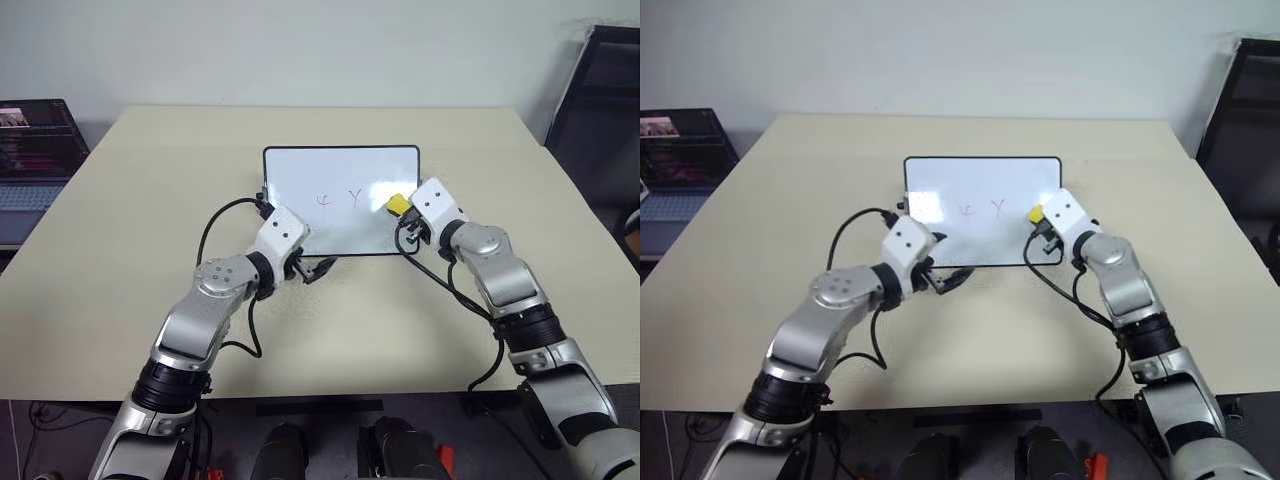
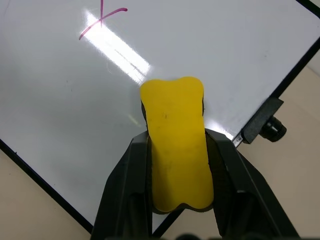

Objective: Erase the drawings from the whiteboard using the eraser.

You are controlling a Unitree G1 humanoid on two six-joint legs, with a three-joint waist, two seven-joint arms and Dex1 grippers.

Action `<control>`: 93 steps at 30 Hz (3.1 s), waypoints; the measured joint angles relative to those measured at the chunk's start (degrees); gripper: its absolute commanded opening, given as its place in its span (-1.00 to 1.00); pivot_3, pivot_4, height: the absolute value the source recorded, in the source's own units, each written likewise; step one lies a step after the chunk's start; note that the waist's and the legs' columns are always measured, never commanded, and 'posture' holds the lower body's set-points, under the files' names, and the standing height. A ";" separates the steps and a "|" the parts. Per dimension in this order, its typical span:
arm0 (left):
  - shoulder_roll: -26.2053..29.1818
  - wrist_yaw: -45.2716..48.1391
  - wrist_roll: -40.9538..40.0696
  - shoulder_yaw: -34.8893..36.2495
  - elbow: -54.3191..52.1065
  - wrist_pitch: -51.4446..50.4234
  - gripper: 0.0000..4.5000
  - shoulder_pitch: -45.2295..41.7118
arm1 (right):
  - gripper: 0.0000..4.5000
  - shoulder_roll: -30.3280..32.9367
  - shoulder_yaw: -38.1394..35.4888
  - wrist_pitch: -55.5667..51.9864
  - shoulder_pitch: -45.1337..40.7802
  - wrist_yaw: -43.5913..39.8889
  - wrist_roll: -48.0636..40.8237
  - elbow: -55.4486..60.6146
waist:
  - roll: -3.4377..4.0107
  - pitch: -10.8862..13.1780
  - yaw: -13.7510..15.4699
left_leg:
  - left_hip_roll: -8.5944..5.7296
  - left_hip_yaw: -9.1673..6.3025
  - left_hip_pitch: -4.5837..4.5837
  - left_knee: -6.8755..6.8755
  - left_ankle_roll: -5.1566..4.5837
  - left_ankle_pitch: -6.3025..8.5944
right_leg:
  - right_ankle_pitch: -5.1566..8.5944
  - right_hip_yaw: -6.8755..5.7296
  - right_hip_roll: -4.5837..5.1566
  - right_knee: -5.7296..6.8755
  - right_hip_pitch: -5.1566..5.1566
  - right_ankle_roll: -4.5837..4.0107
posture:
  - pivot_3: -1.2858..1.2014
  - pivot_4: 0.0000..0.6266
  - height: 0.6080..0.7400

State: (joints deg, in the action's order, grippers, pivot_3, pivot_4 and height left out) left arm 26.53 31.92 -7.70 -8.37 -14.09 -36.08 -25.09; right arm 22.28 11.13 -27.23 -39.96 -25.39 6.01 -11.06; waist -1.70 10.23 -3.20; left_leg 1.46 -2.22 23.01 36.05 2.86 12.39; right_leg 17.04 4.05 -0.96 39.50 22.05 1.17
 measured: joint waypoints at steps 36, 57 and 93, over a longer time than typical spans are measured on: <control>-0.97 -6.42 -2.37 9.32 -1.26 3.58 1.00 8.67 | -0.51 -5.60 -6.68 13.43 26.11 -0.94 -12.39 24.13 | 0.01 0.00 1.29 | -0.02 -0.32 0.45 -0.03 0.03 0.02 | -0.08 -0.16 0.02 -0.42 0.14 -0.12 | 0.03 -0.52 1.00; 2.30 -1.17 -2.57 4.35 -0.23 -3.00 1.00 -0.43 | -0.51 -7.02 2.13 13.52 -7.56 1.20 1.38 -10.43 | 0.01 0.01 1.28 | -0.02 -0.29 0.56 -0.05 0.03 0.02 | -0.11 -0.19 0.06 -0.44 0.25 -0.14 | 0.03 -0.52 1.00; -1.39 -1.31 -1.99 1.44 1.72 1.73 1.00 0.48 | -0.51 -1.15 4.99 9.15 -8.89 -8.58 3.21 -10.91 | 0.02 0.00 1.24 | -0.04 -0.16 0.28 0.04 0.03 0.01 | -0.12 -0.17 0.05 0.01 0.17 -0.15 | 0.03 -0.52 1.00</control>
State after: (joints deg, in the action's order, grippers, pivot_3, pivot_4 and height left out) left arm 25.14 30.61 -9.70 -6.93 -12.37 -34.35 -24.61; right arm 21.13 16.12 -18.08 -48.84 -33.97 9.22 -21.97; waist -1.68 10.22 -1.95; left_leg 1.42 -2.38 23.28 36.09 2.88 12.40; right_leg 16.92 3.87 -0.92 39.51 22.22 1.02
